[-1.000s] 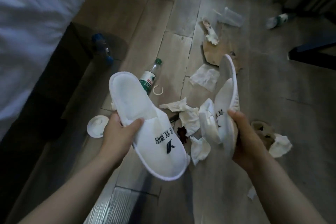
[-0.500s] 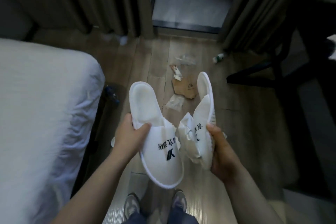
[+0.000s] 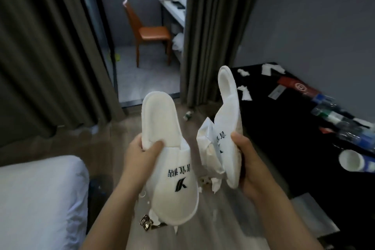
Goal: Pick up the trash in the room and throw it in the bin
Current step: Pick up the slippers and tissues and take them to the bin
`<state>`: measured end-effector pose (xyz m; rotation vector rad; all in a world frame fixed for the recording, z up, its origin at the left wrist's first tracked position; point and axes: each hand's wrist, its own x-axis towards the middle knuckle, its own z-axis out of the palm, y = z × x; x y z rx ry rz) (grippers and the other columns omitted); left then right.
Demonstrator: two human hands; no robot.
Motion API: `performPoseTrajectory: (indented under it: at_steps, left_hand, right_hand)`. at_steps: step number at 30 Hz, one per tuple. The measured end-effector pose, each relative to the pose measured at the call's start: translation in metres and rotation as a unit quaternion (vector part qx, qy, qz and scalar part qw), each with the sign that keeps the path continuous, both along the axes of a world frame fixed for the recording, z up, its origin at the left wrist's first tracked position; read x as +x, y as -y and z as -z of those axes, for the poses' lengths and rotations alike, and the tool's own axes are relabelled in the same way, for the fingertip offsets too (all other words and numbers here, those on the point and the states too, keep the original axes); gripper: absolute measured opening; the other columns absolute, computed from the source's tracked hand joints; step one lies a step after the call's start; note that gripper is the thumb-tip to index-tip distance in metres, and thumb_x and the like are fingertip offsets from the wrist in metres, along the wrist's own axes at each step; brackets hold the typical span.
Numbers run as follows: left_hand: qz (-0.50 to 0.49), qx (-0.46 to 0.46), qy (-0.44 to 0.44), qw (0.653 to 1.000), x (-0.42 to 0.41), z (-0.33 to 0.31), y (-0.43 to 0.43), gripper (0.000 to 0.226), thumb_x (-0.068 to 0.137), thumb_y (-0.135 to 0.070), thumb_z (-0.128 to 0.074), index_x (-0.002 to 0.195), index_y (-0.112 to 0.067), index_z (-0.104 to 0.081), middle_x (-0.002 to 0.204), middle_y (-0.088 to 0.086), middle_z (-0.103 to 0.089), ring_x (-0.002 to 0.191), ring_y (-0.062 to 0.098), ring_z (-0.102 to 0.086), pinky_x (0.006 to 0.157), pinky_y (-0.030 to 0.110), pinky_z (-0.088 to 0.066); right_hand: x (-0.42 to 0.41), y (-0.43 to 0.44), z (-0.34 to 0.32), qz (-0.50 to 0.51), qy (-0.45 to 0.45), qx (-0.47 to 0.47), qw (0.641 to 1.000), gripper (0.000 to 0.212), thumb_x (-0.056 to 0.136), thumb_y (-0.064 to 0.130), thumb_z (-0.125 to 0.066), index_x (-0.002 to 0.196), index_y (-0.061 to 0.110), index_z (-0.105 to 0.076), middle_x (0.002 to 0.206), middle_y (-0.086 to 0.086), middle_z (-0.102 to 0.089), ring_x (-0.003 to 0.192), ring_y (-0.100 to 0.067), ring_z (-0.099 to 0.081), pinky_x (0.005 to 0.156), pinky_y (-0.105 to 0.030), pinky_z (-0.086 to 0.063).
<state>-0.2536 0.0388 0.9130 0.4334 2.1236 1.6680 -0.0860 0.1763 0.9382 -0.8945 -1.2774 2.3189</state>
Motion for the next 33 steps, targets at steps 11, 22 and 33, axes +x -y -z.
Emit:
performPoseTrajectory:
  at_steps: [11,22,33]
  left_hand:
    - [0.271,0.058,-0.037,0.96,0.111,-0.065,-0.042,0.011,0.081,-0.024,-0.066,0.083,-0.033,-0.06,0.083,-0.001,-0.07,0.078,0.022,-0.068,0.07,0.047,-0.058]
    - [0.525,0.099,-0.043,0.844,0.352,-0.09,-0.047,0.015,0.073,-0.033,-0.061,0.088,-0.031,-0.062,0.086,-0.007,-0.069,0.081,0.015,-0.065,0.072,0.039,-0.055]
    - [0.688,0.116,0.009,0.716,0.643,-0.098,0.051,0.014,0.072,-0.026,-0.066,0.086,-0.026,-0.066,0.082,-0.006,-0.072,0.08,0.015,-0.069,0.071,0.038,-0.057]
  right_hand:
    - [0.156,0.073,-0.055,0.289,-0.024,0.045,0.956,0.056,0.074,0.05,-0.067,0.117,0.015,-0.064,0.099,-0.009,-0.073,0.086,-0.019,-0.07,0.068,-0.031,-0.052]
    - [0.385,0.181,-0.067,0.512,-0.025,0.102,0.852,0.057,0.082,0.049,-0.062,0.129,0.017,-0.058,0.122,-0.009,-0.067,0.111,-0.02,-0.064,0.081,-0.03,-0.049]
    - [0.621,0.354,-0.07,0.693,0.048,0.141,0.706,0.072,0.066,0.047,-0.071,0.13,0.017,-0.056,0.12,-0.011,-0.067,0.105,-0.023,-0.066,0.077,-0.031,-0.053]
